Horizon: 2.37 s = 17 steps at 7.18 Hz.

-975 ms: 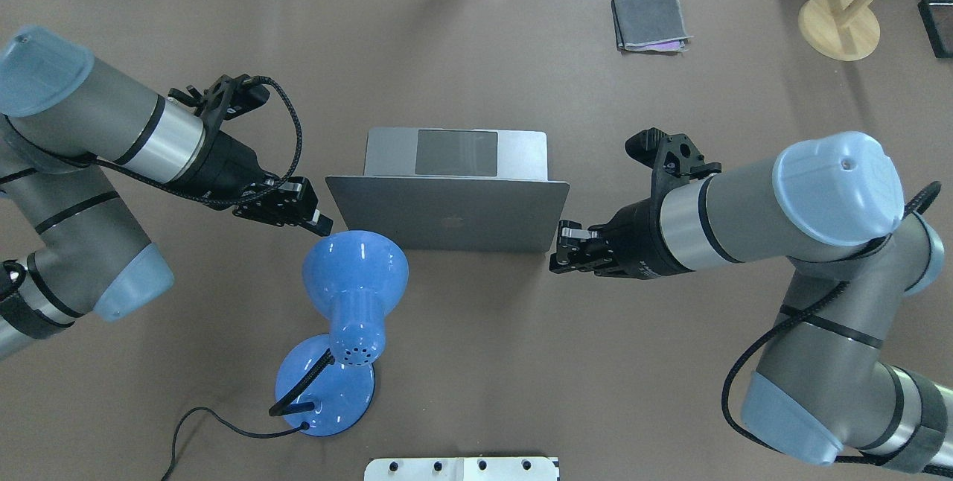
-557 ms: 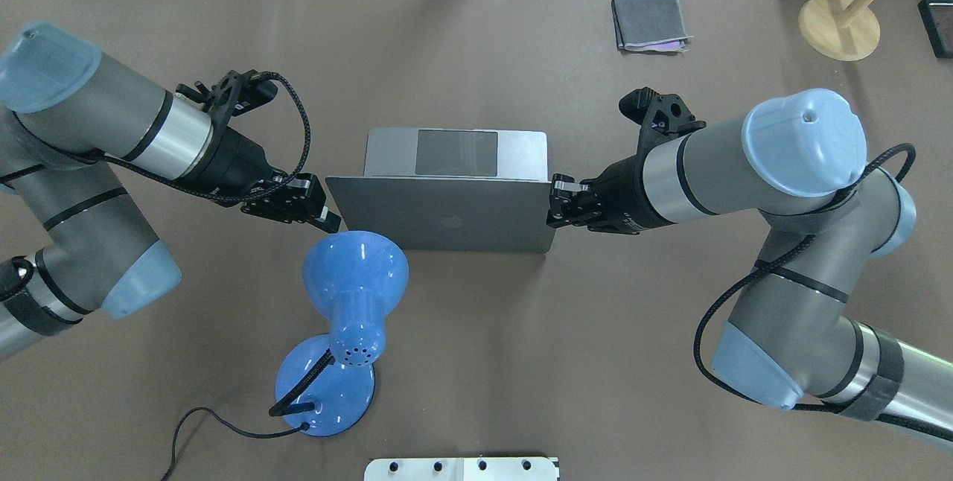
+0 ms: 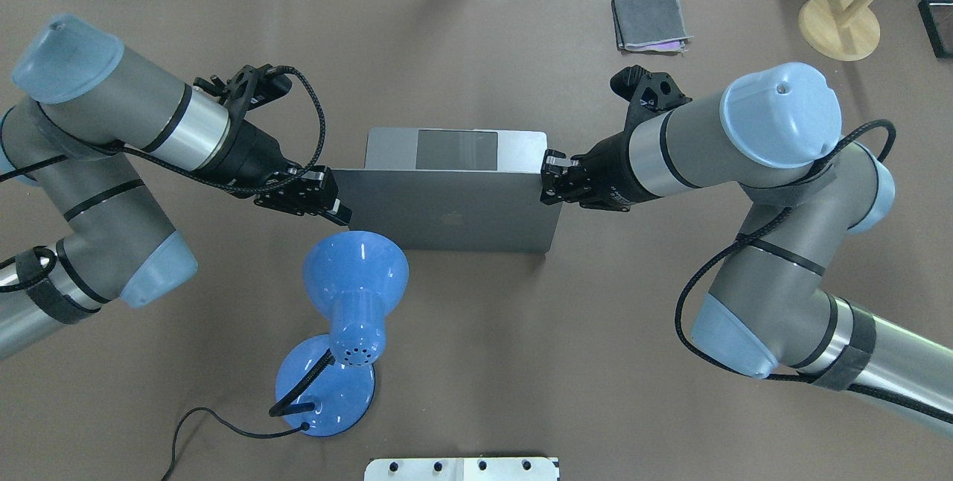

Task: Close laptop

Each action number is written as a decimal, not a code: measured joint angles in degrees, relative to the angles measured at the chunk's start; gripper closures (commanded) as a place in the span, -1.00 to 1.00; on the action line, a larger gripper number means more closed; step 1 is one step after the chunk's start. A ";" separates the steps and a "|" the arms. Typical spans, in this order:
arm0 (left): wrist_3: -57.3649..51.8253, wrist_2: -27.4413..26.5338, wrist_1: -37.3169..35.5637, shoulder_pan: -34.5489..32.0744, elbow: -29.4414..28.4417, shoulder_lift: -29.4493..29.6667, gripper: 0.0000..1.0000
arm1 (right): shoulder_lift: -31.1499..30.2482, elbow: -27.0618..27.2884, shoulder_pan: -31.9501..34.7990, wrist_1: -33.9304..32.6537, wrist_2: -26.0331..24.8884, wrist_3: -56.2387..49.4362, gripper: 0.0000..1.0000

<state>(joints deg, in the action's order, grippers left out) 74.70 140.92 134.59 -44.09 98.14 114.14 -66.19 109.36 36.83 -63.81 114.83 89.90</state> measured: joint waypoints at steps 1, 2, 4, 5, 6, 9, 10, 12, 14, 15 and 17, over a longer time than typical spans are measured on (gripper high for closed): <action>-0.09 -0.02 -0.09 -0.33 -0.94 0.72 1.00 | 0.36 -0.67 0.44 0.00 0.03 -0.07 1.00; -0.25 -0.02 -0.21 -0.94 -1.94 1.42 1.00 | 0.53 -1.17 0.77 0.00 0.04 -0.15 1.00; -0.54 -0.03 -0.32 -2.62 -4.74 3.24 1.00 | 1.53 -2.97 1.55 0.05 0.10 -0.29 1.00; -0.61 -0.19 -0.31 -3.36 -6.56 4.46 1.00 | 2.55 -4.47 1.97 0.09 0.12 -0.33 1.00; -0.73 -1.24 -0.30 -3.86 -8.38 5.68 1.00 | 3.79 -6.34 2.34 0.14 0.12 -0.38 1.00; -3.90 -5.18 -0.47 -4.30 -13.76 8.50 1.00 | 6.06 -12.02 3.37 0.47 0.03 -2.65 1.00; -4.25 -6.64 -0.45 -4.30 -15.44 9.46 1.00 | 7.34 -14.52 3.64 0.56 -0.04 -3.34 1.00; -4.56 -9.15 -0.39 -4.17 -18.70 11.23 1.00 | 9.29 -18.84 3.89 0.75 -0.31 -3.74 1.00; -5.01 -12.76 -0.38 -3.66 -22.44 13.16 1.00 | 10.62 -22.98 3.97 0.92 -1.36 -4.02 1.00; -5.64 -15.10 -0.38 -2.93 -24.70 14.14 1.00 | 11.24 -24.83 3.98 0.95 -1.83 -4.08 1.00; -8.94 -20.44 -0.38 -1.25 -28.70 15.01 1.00 | 12.53 -28.69 3.93 0.96 -2.70 -4.16 1.00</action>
<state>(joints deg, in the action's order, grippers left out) 65.76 120.48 134.21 -45.35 69.44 129.16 -53.66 80.66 40.76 -62.85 112.13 85.74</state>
